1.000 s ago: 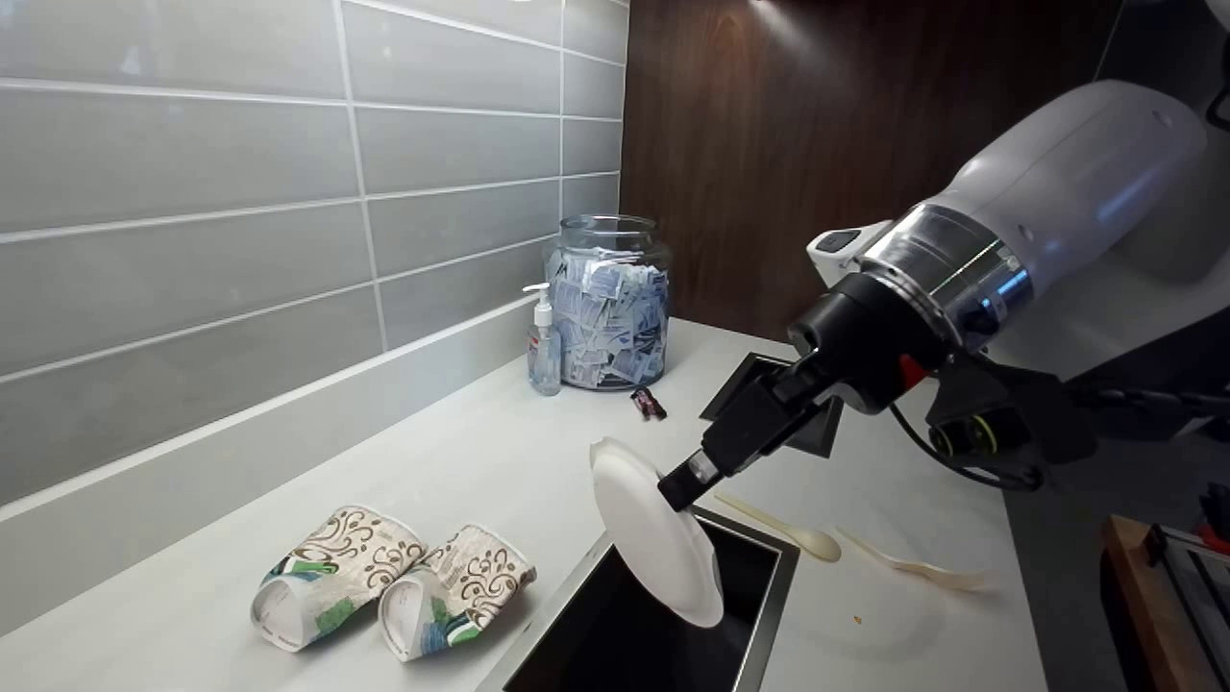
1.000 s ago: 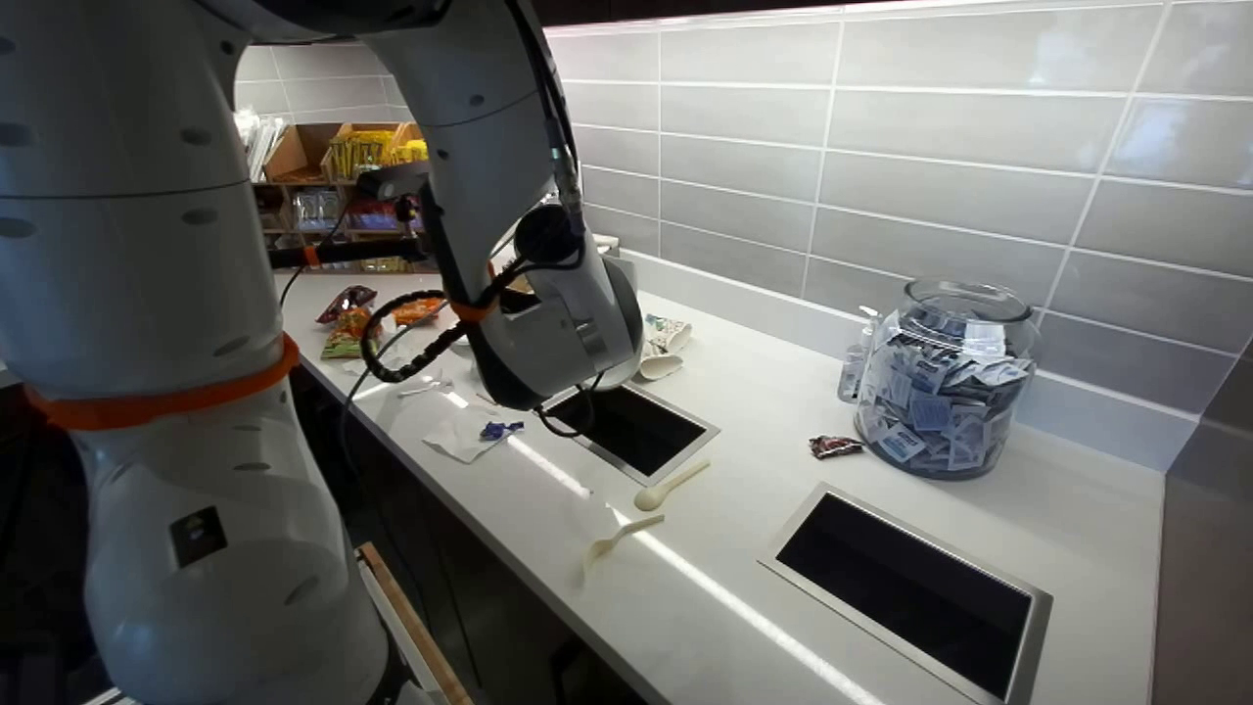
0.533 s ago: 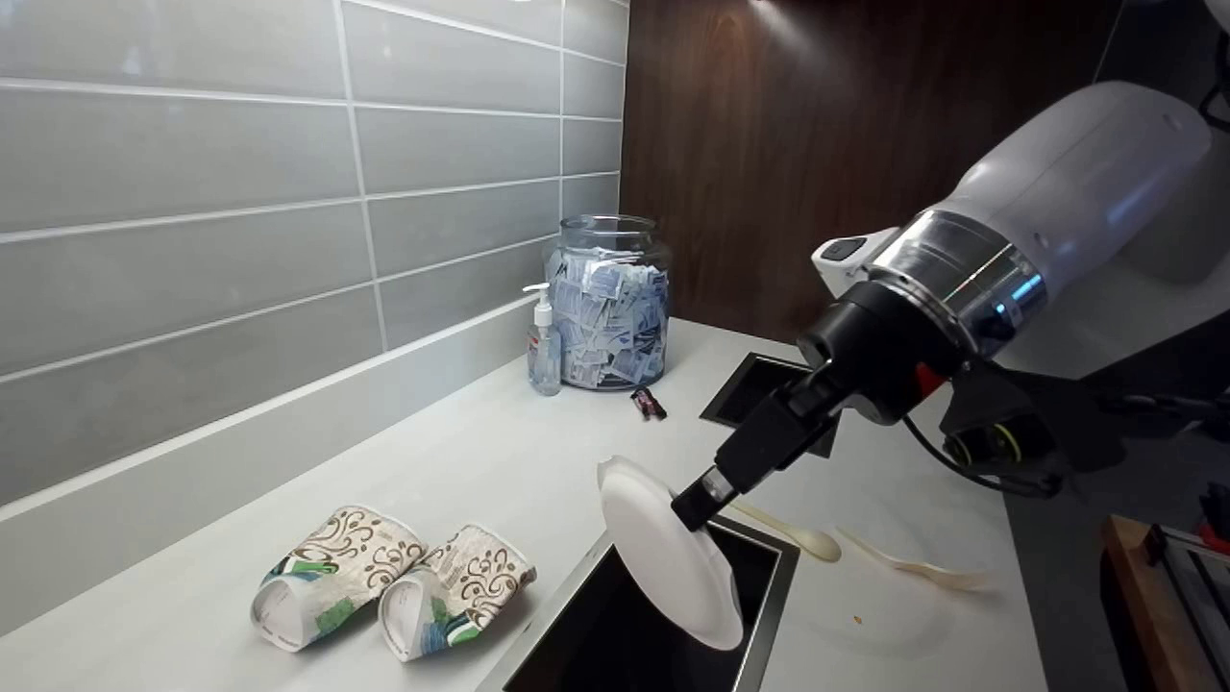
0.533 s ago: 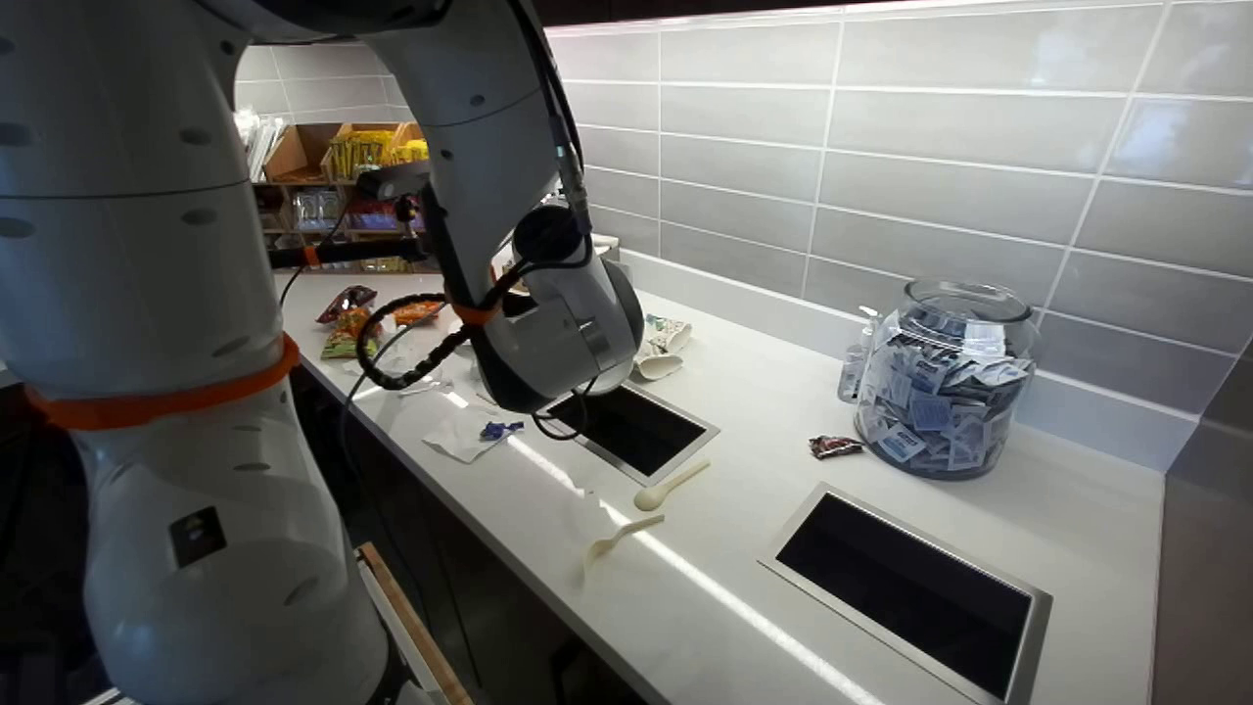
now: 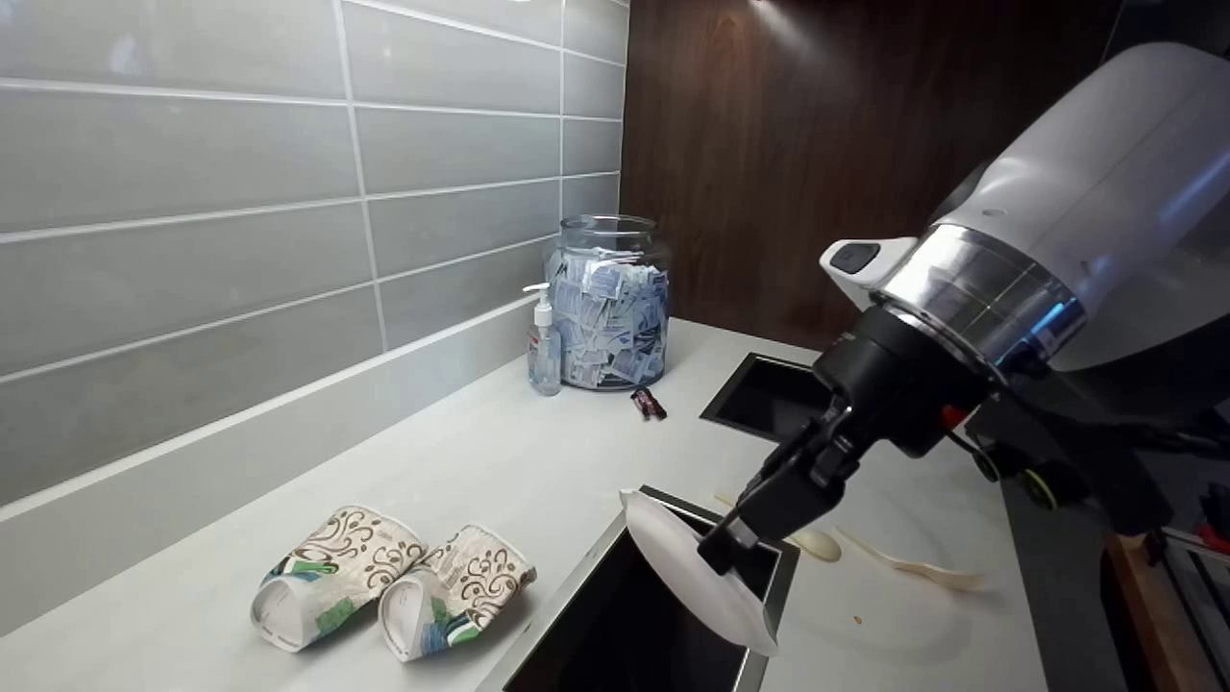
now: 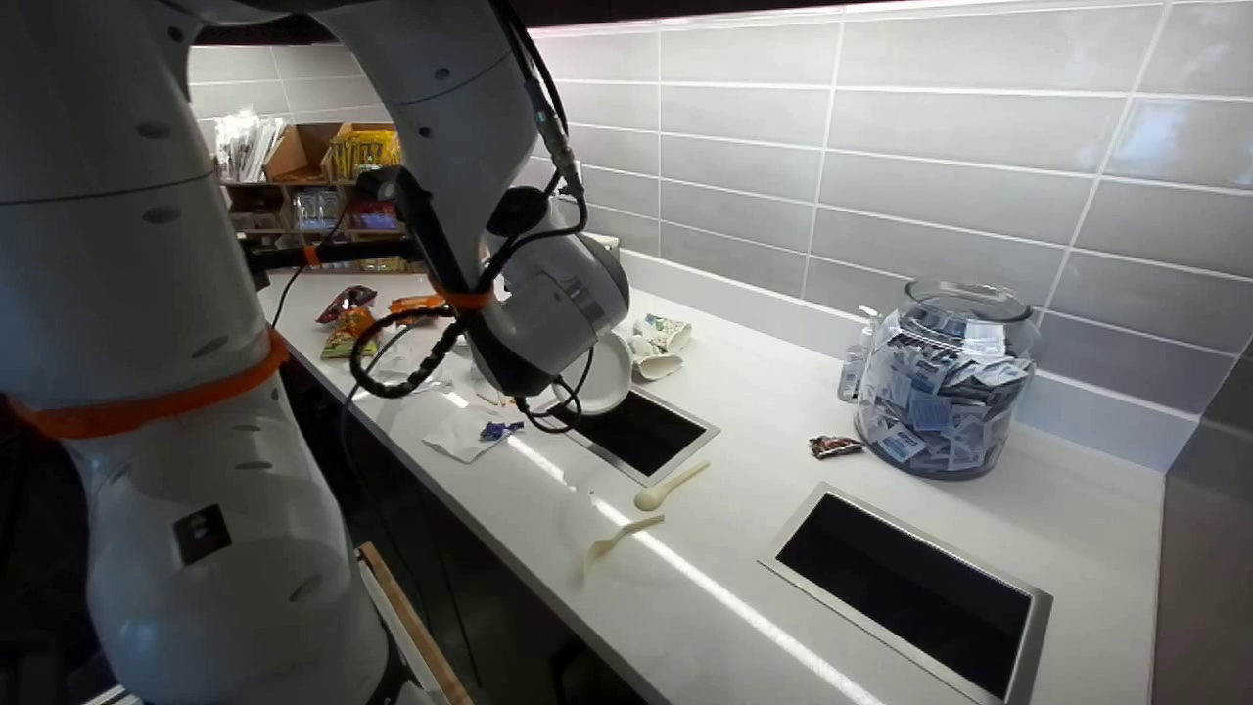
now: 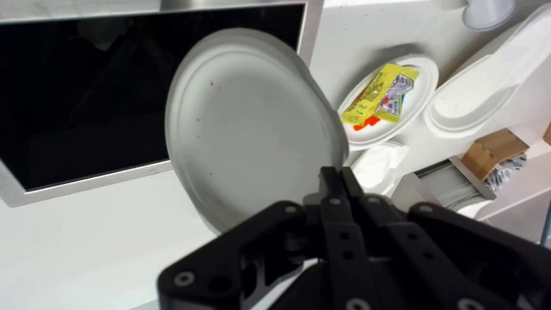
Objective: Empty the contents on the plate into the bin
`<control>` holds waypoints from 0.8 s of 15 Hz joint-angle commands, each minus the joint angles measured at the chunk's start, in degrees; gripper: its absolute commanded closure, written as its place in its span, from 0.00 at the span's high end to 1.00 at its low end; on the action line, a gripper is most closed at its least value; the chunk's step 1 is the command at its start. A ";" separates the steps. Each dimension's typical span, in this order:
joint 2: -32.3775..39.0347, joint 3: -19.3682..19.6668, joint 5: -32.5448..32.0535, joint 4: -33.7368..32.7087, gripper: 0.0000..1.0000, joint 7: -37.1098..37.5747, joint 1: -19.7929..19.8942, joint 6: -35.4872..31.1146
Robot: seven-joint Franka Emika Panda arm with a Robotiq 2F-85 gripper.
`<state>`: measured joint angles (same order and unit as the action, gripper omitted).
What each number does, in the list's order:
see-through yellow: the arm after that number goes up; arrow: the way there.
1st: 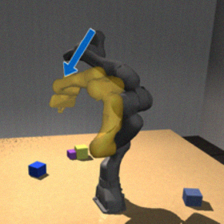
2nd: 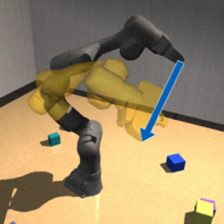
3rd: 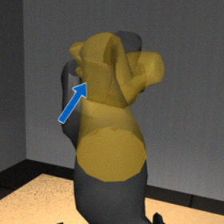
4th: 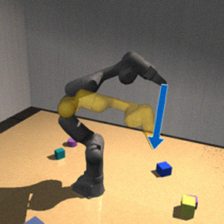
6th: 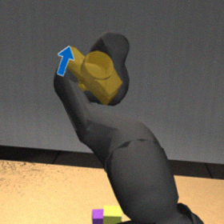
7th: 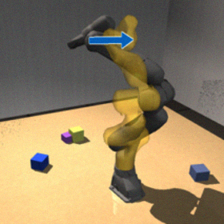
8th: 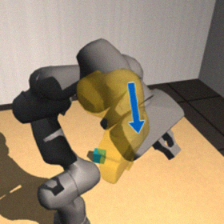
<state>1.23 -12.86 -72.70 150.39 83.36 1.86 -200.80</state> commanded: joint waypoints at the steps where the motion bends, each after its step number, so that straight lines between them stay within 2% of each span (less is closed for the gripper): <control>1: -3.38 -1.77 -5.28 0.59 0.01 3.48 -1.42 8.10; 3: -3.49 -2.88 -5.74 1.24 0.01 3.03 -2.31 12.91; 7: -5.25 -4.92 0.04 3.48 0.01 -3.08 -4.00 22.01; 10: -6.45 -5.79 7.04 4.59 0.01 -10.18 -5.12 27.42; 12: -7.39 -6.07 14.03 5.20 0.01 -16.53 -6.26 31.14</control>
<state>-2.78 -18.44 -67.41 152.92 74.57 -2.67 -174.68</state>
